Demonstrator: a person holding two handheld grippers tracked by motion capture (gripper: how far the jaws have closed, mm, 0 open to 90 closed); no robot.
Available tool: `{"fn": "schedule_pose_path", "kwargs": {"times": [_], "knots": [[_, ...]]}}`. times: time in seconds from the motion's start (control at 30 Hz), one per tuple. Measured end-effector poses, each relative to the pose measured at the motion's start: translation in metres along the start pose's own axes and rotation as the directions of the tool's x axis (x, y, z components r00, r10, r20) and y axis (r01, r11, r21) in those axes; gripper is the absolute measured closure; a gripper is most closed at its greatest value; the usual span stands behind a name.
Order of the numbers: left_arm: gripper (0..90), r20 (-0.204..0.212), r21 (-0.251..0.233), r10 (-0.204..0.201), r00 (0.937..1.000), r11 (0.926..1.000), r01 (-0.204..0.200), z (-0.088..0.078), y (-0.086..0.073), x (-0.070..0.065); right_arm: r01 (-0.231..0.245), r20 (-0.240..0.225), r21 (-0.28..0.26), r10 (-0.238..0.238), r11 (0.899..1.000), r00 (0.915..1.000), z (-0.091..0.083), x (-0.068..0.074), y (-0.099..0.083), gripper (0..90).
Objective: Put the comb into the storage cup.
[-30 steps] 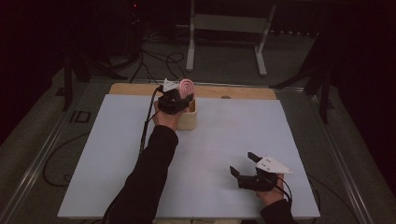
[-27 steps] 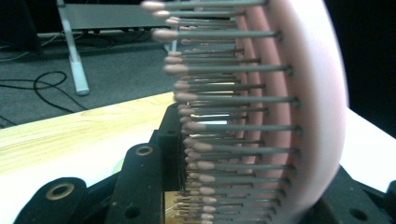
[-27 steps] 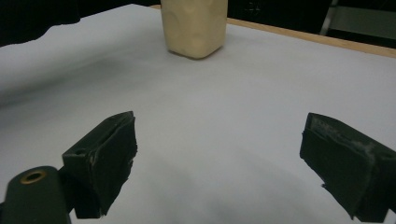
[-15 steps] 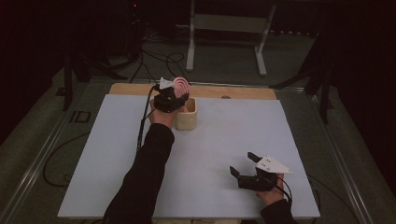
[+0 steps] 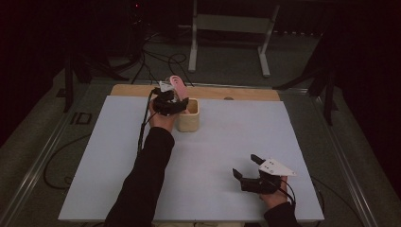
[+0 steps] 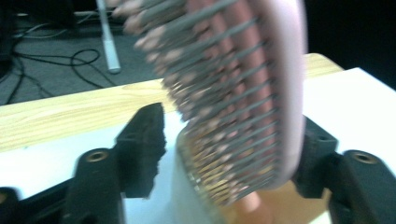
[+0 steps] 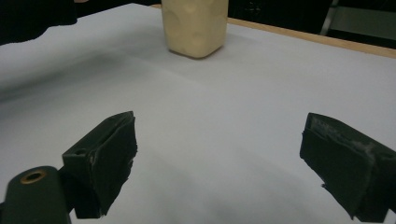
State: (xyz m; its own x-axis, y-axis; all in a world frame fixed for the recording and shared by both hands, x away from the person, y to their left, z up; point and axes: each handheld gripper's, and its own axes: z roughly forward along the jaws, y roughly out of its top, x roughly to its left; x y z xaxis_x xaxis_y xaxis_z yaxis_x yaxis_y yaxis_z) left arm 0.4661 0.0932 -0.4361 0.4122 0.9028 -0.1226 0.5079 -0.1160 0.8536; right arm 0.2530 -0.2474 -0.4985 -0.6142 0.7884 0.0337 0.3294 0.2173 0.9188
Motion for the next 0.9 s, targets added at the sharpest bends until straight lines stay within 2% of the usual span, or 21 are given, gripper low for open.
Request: {"fn": "schedule_pose_path", "kwargs": {"times": [0.03, 0.07, 0.3, 0.47, 0.57, 0.6, 0.77, 0.9], "knots": [[30.9, 0.000, 0.000, 0.000, 1.0000, 1.0000, 0.000, 0.000, 0.000, 0.000, 0.000, 0.000, 0.000, 0.000, 1.000, 1.0000, 0.000, 0.000, 0.000, 10.6], [29.0, -0.017, -0.003, 0.000, 0.9999, 1.0000, 0.000, 0.000, -0.001, 0.001, -0.001, -0.001, 0.000, 0.001, 1.000, 1.0000, 0.000, 0.000, 0.000, 10.6], [16.8, -0.028, -0.019, -0.014, 0.9995, 0.9997, 0.013, -0.005, -0.004, 0.004, -0.001, -0.001, 0.003, 0.001, 1.000, 1.0000, 0.000, 0.000, 0.000, 10.6], [14.4, -0.036, -0.009, -0.011, 0.9993, 0.9999, 0.010, -0.007, -0.005, 0.006, 0.000, -0.004, 0.004, 0.000, 1.000, 1.0000, 0.001, 0.000, 0.000, 10.6], [11.4, -0.027, -0.003, -0.016, 0.9995, 0.9999, 0.016, -0.009, -0.005, 0.005, 0.001, -0.005, 0.004, -0.001, 1.000, 1.0000, 0.001, 0.001, 0.000, 10.6], [9.7, -0.011, -0.006, -0.012, 0.9999, 0.9999, 0.012, -0.012, -0.004, 0.004, 0.001, -0.006, 0.005, -0.001, 1.000, 1.0000, 0.001, 0.001, 0.000, 10.6], [8.0, -0.011, -0.001, -0.001, 0.9999, 1.0000, 0.001, -0.016, -0.003, 0.000, 0.001, -0.007, 0.005, 0.000, 1.000, 1.0000, 0.001, 0.001, 0.000, 10.6], [5.7, 0.005, -0.012, 0.008, 1.0000, 0.9999, -0.008, -0.022, -0.004, -0.002, 0.000, -0.007, 0.005, 0.000, 1.000, 1.0000, 0.001, 0.001, 0.000, 10.6]]}}
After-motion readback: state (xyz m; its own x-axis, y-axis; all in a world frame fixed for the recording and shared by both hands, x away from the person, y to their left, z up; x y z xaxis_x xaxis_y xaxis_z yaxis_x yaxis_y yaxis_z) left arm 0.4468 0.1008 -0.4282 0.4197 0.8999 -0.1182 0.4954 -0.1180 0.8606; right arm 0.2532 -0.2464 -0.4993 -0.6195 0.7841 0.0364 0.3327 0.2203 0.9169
